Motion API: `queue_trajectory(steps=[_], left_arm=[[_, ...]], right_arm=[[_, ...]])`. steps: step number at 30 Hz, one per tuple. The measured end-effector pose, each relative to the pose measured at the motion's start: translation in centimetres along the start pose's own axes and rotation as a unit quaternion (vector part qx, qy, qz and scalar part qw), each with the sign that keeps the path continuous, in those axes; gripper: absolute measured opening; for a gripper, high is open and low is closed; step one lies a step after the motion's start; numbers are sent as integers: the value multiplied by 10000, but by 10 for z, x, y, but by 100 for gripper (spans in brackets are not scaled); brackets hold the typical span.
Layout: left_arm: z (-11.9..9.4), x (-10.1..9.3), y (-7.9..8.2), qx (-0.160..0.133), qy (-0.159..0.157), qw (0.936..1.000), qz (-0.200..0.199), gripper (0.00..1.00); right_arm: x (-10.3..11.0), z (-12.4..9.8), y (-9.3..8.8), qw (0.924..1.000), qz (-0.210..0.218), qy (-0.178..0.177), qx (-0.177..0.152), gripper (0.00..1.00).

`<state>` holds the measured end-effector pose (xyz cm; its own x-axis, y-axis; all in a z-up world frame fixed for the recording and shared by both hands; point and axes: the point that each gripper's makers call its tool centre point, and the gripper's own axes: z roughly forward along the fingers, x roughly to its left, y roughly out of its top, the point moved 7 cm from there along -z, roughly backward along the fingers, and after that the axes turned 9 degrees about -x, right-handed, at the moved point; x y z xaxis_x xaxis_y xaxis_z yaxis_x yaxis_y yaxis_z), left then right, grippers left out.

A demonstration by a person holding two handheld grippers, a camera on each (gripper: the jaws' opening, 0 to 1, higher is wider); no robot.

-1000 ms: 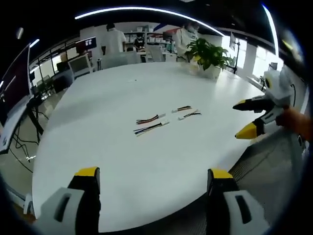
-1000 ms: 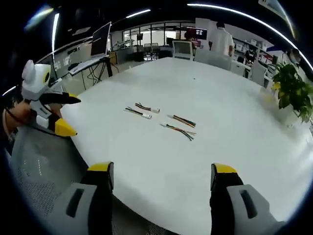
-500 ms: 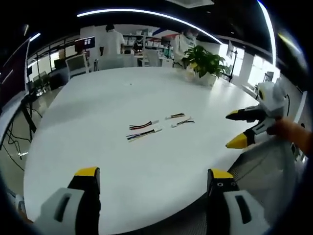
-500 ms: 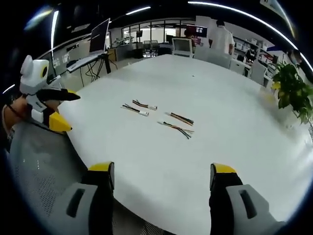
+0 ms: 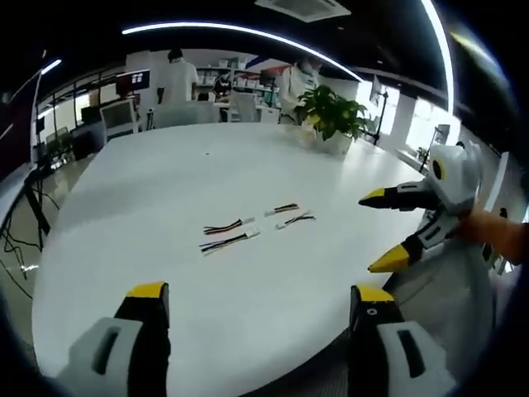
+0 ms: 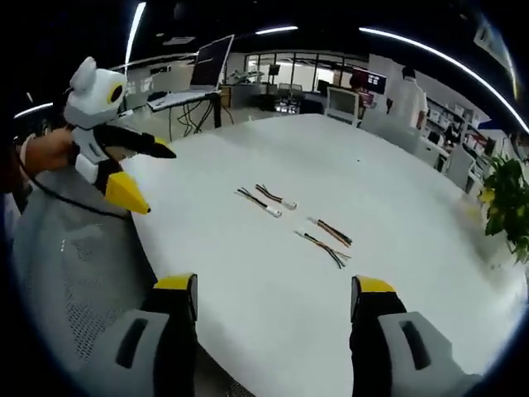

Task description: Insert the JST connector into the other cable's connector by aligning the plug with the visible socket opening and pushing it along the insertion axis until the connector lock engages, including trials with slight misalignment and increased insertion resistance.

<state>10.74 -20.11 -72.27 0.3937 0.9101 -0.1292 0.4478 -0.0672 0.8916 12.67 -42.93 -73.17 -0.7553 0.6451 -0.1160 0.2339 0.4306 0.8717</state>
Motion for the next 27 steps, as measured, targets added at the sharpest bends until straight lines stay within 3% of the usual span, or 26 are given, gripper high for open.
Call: queue_trajectory(steps=[3,10,17,27], left_arm=[[0,1,5,-68,-15,10000,-17,88],[6,16,33,-242,2,9985,483,88],[11,24,49,-350,-11,9961,814,87],[28,35,70,-556,-238,9940,909,87]], right_arm=[[-3,-1,5,9999,-102,66,-114,72],[-33,1,30,9988,-345,140,-322,69],[-49,7,51,9966,-518,358,-537,62],[-64,25,70,9932,-783,526,-678,57]])
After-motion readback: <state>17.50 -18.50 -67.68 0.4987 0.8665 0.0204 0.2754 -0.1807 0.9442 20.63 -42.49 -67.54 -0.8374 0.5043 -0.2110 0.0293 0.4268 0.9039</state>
